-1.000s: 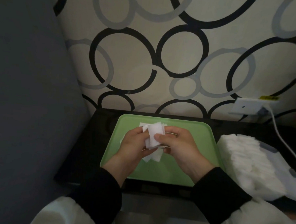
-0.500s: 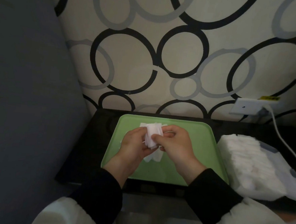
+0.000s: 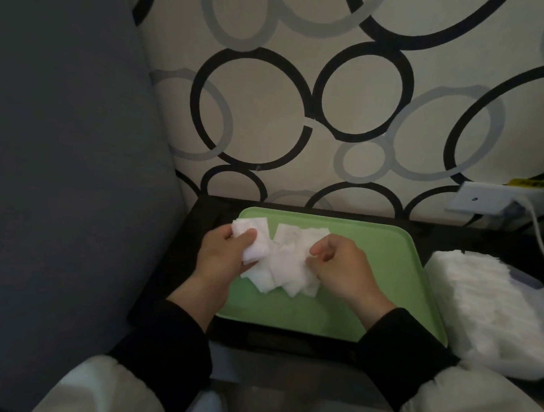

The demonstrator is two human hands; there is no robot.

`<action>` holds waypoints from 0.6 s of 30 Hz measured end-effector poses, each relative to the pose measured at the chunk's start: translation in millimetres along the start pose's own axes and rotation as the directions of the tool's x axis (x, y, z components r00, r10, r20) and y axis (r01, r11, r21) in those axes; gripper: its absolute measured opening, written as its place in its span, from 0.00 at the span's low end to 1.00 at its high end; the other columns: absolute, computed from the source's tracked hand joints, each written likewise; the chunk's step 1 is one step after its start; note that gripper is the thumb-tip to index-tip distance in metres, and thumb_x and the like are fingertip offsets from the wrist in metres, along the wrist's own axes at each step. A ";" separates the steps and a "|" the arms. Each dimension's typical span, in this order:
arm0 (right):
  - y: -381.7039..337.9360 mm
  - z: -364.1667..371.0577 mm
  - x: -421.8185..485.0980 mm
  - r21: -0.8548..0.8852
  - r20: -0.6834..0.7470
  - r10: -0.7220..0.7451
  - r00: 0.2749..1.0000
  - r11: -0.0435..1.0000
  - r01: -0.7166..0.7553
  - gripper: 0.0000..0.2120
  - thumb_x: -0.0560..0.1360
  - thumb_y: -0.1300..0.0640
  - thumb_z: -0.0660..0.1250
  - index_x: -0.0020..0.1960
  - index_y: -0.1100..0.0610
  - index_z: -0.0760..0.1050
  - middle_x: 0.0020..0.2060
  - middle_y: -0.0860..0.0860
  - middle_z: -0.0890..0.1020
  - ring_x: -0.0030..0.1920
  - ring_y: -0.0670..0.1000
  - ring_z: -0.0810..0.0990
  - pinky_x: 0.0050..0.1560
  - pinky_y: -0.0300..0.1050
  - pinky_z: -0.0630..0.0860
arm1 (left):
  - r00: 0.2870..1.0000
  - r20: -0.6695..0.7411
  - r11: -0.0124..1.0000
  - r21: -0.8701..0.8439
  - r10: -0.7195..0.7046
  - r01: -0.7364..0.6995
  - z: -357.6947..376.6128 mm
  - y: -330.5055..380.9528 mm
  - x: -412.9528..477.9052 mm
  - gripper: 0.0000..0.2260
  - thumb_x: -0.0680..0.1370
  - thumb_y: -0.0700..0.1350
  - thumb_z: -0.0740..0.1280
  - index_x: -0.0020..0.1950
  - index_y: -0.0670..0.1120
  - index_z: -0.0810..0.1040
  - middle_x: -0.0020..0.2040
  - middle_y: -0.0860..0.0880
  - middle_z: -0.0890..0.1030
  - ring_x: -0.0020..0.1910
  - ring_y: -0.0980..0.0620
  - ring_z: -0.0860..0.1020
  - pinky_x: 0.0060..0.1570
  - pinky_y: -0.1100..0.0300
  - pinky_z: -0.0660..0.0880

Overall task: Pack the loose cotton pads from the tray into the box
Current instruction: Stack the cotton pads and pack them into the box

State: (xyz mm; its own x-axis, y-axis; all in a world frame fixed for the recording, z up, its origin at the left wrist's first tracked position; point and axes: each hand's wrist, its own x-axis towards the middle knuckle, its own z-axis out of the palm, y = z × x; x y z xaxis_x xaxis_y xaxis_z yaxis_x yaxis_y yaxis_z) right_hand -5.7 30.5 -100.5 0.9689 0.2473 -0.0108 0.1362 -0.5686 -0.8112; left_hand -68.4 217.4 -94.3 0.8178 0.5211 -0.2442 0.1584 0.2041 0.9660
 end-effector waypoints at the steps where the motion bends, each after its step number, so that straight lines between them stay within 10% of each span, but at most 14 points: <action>1: 3.5 -1.3 0.6 -0.075 0.019 -0.025 1.000 0.997 0.026 0.06 0.73 0.60 0.72 0.43 0.50 0.77 0.37 0.46 0.80 0.39 0.47 0.79 0.37 0.38 0.71 | 1.000 -0.002 1.000 0.027 0.009 -0.009 -5.1 -0.9 1.3 0.04 0.79 0.42 0.70 0.53 0.45 0.82 0.51 0.42 0.84 0.51 0.43 0.83 0.44 0.52 0.81; 9: -7.7 15.2 -5.9 -0.481 0.316 -0.194 0.929 0.811 0.333 0.22 0.67 0.46 0.76 0.59 0.42 0.75 0.53 0.45 0.72 0.54 0.48 0.71 0.56 0.47 0.73 | 0.996 0.059 0.979 0.189 0.072 -0.082 -28.4 -4.5 1.1 0.03 0.78 0.41 0.70 0.47 0.47 0.83 0.45 0.46 0.85 0.48 0.46 0.83 0.52 0.45 0.81; 18: -11.7 26.1 -2.0 -0.455 0.261 -0.294 0.920 0.803 0.385 0.09 0.74 0.45 0.71 0.54 0.43 0.81 0.53 0.45 0.73 0.56 0.49 0.69 0.58 0.46 0.69 | 0.993 0.069 0.966 0.234 0.100 -0.113 -32.7 -5.4 2.7 0.03 0.77 0.41 0.71 0.48 0.48 0.83 0.47 0.45 0.85 0.50 0.44 0.83 0.54 0.42 0.81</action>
State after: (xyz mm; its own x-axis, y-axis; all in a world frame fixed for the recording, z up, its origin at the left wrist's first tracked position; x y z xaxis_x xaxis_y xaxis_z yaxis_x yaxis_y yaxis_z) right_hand -14.6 57.2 -106.2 0.7972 0.5989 0.0762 0.5767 -0.7179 -0.3899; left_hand -85.2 244.8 -102.9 0.8657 0.4806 -0.1402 0.1900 -0.0561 0.9802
